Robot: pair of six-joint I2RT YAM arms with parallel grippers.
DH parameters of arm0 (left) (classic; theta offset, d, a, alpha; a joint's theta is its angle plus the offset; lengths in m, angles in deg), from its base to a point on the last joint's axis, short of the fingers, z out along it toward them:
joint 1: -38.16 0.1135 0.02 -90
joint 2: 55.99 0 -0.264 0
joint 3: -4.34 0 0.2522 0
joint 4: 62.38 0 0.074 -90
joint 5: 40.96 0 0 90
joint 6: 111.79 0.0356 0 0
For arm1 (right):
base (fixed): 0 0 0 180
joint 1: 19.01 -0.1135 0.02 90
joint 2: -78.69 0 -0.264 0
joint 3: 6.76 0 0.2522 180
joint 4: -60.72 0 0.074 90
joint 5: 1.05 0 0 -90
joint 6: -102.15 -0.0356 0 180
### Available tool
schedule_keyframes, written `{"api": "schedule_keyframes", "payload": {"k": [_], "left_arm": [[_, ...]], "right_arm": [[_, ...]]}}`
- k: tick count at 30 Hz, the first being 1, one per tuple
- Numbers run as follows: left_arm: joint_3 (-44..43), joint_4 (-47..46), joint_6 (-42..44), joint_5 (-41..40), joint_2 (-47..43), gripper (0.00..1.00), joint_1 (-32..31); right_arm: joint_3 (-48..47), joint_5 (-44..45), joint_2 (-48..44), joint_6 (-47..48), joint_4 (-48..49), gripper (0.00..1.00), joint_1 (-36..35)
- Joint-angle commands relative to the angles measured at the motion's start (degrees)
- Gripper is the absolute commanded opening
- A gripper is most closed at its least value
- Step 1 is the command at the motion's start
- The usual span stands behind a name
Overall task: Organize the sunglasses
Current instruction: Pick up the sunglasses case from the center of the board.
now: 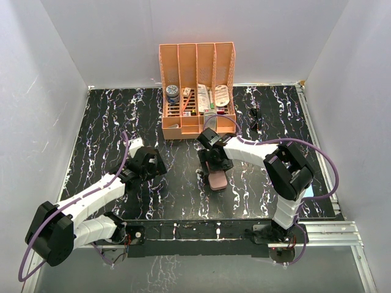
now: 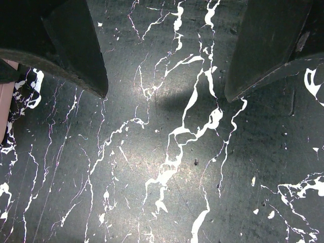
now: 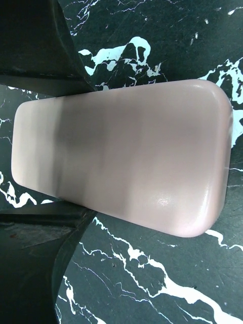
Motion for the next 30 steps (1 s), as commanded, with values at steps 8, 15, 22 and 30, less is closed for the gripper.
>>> {"api": "schedule_keyframes", "payload": {"k": [8, 15, 22, 30], "left_arm": [[-0.2, 0.4, -0.1, 0.3, -0.1, 0.99, 0.3], [-0.5, 0.6, -0.1, 0.6, -0.2, 0.99, 0.3], [-1.3, 1.3, 0.0, 0.4, -0.3, 0.99, 0.3], [-2.7, 1.1, -0.2, 0.3, -1.0, 0.99, 0.4]], "right_arm": [[2.7, -2.3, 2.0, -0.6, 2.7, 0.0, 0.2], [4.0, -3.7, 1.2, -0.5, 4.4, 0.03, 0.1], [3.7, -3.5, -1.6, -1.4, 4.9, 0.0, 0.0], [-1.4, -4.8, -9.2, 0.4, 3.7, 0.0, -1.7]]}}
